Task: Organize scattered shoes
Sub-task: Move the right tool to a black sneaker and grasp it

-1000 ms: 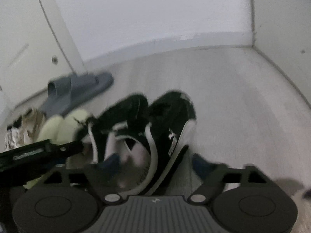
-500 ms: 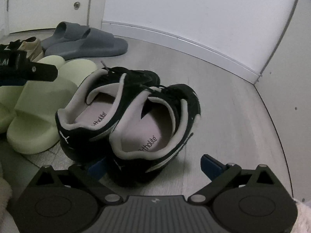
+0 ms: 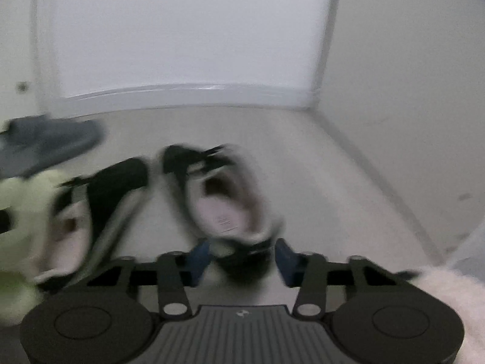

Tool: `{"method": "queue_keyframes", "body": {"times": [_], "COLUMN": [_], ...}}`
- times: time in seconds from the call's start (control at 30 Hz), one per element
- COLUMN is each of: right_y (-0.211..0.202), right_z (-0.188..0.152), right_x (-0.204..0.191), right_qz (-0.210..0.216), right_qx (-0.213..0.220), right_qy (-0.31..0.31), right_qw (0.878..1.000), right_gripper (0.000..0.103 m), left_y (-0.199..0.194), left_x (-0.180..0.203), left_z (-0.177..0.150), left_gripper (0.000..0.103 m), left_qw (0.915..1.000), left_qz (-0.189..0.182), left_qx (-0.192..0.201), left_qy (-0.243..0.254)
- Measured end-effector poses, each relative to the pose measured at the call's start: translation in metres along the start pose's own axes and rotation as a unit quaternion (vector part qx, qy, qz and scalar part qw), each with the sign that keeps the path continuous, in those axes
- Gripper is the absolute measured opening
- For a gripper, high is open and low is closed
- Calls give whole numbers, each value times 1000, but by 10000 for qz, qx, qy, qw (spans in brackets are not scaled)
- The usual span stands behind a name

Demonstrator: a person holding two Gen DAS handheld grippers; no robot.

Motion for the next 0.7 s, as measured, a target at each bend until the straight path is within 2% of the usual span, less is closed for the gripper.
{"method": "queue_keyframes", "body": {"times": [0.07, 0.1, 0.17, 0.27, 0.43, 0.57, 0.63, 0.67, 0.7], "right_y": [10, 16, 24, 37, 61, 86, 90, 88, 82], "right_z": [0, 2, 8, 18, 38, 57, 66, 66, 63], "right_x": [-1, 3, 13, 45, 92, 98, 98, 97, 93], "right_qz": [309, 328, 235, -19, -309, -806, -1037, -1040, -944], "right_qx": [-252, -311, -337, -416, -333, 55, 262, 326, 442], "right_qy": [139, 249, 420, 1066, 2104, 1965, 2025, 2081, 2195], "right_qw": [9991, 9987, 9983, 9934, 9766, 9772, 9734, 9720, 9700], "right_gripper": [23, 23, 13, 12, 15, 17, 18, 21, 34], "left_y": [0, 0, 1, 1, 1, 1, -2, -5, -7], "left_x": [1, 1, 1, 1, 2, 1, -1, -2, -3], "left_z": [0, 0, 0, 0, 0, 0, 1, 3, 4], "left_gripper": [84, 84, 84, 84, 84, 84, 84, 84, 84], "left_qw": [10000, 10000, 10000, 10000, 10000, 10000, 9999, 9997, 9995], "left_qz": [6, 11, 16, 17, 37, 8, -53, -96, -137], "left_qx": [1, 1, 2, 4, 27, 49, 92, 152, 208], "left_qy": [19, 33, 50, 50, 50, 0, -94, -148, -199]}}
Point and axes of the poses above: each gripper's, at about its wrist camera, not at the fingertips, and y roughly the way its jaws point, x to its right, z to its top, the point moved 3 cm from there along y, roughly the way its jaws point, and after that the axes turned 2 degrees about -x, right-handed, at the moved point
